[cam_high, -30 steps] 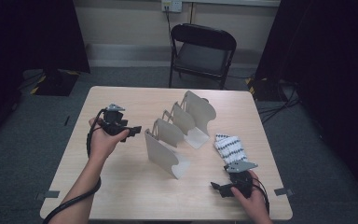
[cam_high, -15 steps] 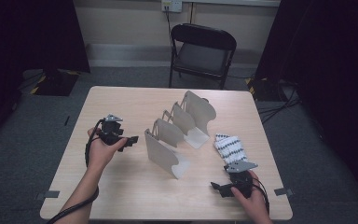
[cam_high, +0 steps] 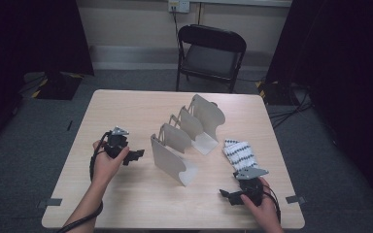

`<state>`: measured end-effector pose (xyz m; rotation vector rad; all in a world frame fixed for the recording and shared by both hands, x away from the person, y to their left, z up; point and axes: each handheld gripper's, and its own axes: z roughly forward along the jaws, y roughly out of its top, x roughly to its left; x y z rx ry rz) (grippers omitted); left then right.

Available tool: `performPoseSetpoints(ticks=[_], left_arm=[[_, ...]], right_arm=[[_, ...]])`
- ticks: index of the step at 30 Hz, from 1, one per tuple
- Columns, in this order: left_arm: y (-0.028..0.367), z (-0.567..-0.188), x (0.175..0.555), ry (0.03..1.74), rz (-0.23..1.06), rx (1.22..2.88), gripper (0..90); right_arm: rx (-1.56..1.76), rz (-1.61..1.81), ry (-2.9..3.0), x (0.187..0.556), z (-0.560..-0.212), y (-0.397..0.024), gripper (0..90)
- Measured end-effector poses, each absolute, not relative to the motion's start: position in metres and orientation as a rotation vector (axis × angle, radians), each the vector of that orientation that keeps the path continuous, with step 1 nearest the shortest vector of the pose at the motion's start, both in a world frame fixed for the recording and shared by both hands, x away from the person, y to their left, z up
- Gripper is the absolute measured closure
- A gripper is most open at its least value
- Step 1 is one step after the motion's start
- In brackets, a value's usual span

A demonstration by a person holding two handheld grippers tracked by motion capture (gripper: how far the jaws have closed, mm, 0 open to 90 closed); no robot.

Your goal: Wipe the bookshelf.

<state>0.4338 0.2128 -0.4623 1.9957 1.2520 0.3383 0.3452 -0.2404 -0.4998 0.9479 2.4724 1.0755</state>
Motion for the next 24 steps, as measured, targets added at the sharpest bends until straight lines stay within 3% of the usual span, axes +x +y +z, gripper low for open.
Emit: performPoseSetpoints(ticks=[24], left_arm=[[0.220,-0.493,0.416,1.193,0.402,2.084,17.3]], right_arm=[[0.947,1.075,2.472,0.345,-0.500,-0.240,12.7]])
